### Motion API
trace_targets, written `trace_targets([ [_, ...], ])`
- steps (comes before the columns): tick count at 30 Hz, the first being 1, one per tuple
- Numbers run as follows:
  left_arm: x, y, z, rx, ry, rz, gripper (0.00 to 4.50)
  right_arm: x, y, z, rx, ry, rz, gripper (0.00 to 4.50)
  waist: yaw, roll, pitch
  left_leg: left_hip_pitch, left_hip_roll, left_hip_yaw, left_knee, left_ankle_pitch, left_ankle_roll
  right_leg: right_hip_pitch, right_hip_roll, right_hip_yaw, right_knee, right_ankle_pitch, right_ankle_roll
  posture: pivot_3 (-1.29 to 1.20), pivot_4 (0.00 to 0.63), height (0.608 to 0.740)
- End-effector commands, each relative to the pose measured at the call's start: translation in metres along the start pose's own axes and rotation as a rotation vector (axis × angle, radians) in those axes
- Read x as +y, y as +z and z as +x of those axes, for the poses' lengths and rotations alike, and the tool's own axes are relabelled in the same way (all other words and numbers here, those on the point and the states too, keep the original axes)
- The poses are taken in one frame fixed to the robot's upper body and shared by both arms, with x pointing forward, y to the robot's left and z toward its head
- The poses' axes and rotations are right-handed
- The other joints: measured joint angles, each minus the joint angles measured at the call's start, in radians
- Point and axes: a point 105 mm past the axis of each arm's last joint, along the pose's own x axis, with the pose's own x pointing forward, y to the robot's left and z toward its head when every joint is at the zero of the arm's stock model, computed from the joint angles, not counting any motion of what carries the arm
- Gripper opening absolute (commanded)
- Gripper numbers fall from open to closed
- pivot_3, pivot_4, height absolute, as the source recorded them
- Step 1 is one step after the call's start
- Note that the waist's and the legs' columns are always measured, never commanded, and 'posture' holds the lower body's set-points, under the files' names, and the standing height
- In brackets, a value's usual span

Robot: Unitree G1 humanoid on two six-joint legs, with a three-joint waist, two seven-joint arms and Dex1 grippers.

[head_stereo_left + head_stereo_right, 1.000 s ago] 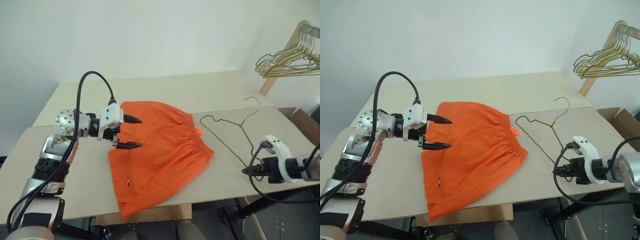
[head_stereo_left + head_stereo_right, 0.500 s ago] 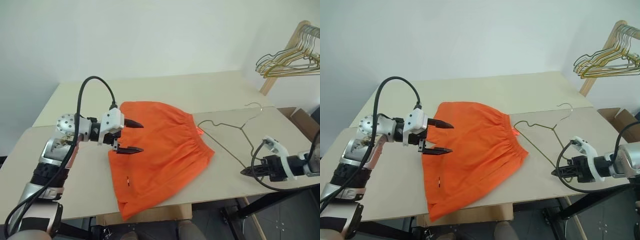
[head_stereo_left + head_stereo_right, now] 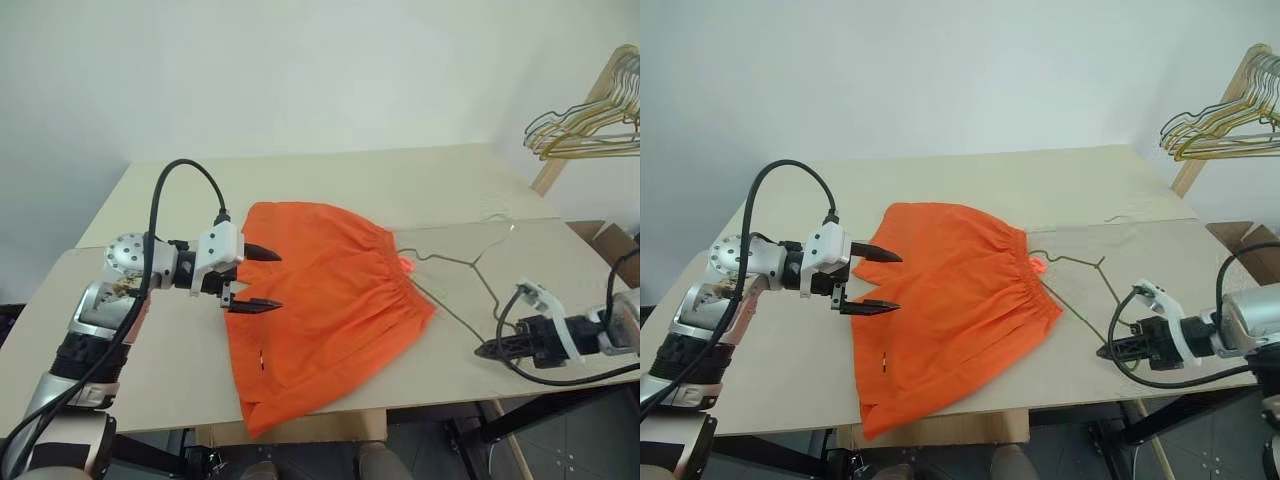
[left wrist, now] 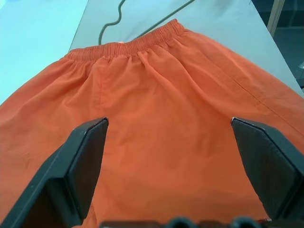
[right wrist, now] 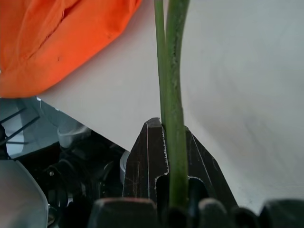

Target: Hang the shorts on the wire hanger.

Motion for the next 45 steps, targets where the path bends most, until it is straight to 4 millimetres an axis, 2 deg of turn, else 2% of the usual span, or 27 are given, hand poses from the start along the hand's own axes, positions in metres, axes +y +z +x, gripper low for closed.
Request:
trace_targets([
  [1,0.004,0.015,-0.007,-0.025,0.025,0.056,4.47,0.003,-0.003,-0.007,0.012,0.009,-0.031,0.0,0.003,0.0,0.0,0.0,0.0,0.0,0.0,0.0,0.0,0.0,0.0,0.0,0.0,0.0,0.0,-0.08,0.02,0.74],
  [5,0.002,0.014,-0.007,-0.026,0.024,0.053,4.47,0.008,-0.005,-0.017,-0.012,0.04,-0.024,0.0,0.011,0.0,0.0,0.0,0.0,0.0,0.0,0.0,0.0,0.0,0.0,0.0,0.0,0.0,0.0,-0.09,0.024,0.74],
  [12,0.0,0.012,-0.006,-0.024,0.009,0.052,4.47,0.046,-0.05,-0.025,0.152,0.163,-0.063,0.0,0.035,0.0,0.001,0.0,0.0,0.0,0.001,0.0,0.0,0.0,0.0,-0.001,0.0,0.0,0.001,-0.09,0.032,0.74],
  [15,-0.002,0.011,-0.005,-0.024,0.001,0.053,4.47,0.057,-0.06,-0.022,0.174,0.191,-0.065,0.0,0.037,0.0,0.001,0.0,0.001,0.001,0.001,0.0,0.0,0.0,0.001,0.0,0.0,-0.002,0.004,-0.09,0.029,0.74],
  [21,-0.001,0.013,-0.002,-0.028,-0.007,0.065,4.47,0.03,-0.038,-0.009,0.045,0.111,0.008,0.0,0.039,-0.001,0.001,0.0,0.001,0.002,0.001,0.0,0.0,0.001,0.001,0.0,0.0,-0.001,0.001,-0.09,0.017,0.74],
  [24,0.0,0.013,-0.003,-0.027,-0.006,0.07,4.47,0.024,-0.031,-0.001,0.028,0.105,0.036,0.0,0.045,-0.001,0.001,0.0,0.001,0.002,0.001,0.0,0.0,0.0,0.001,0.0,0.0,0.0,0.0,-0.09,0.017,0.74],
  [28,-0.001,0.013,-0.004,-0.017,-0.005,0.078,4.47,0.039,-0.035,0.016,0.082,0.195,0.004,0.0,0.049,-0.001,0.001,-0.001,0.001,0.001,0.001,0.0,0.0,0.0,0.001,0.0,0.0,0.0,0.0,-0.08,0.019,0.74],
  [32,-0.003,0.013,-0.007,-0.008,-0.003,0.08,4.47,0.044,-0.04,0.02,0.114,0.23,-0.006,0.0,0.051,-0.001,0.001,-0.001,0.001,0.001,0.001,0.0,0.0,0.0,0.001,0.0,0.0,0.0,0.0,-0.05,0.024,0.74],
  [38,-0.005,0.012,-0.009,-0.002,0.001,0.076,4.47,0.034,-0.015,0.032,0.017,0.245,0.059,0.0,0.049,-0.001,0.001,0.0,0.001,0.002,0.001,0.0,0.0,0.0,0.002,0.0,0.0,0.0,-0.001,-0.02,0.013,0.74],
  [45,-0.007,0.012,-0.013,0.007,0.01,0.08,4.47,0.045,-0.016,0.042,0.052,0.319,0.029,0.0,0.077,-0.001,0.001,-0.001,0.001,0.001,0.001,0.0,0.0,0.0,0.001,-0.001,0.0,0.0,-0.001,0.0,0.002,0.74],
])
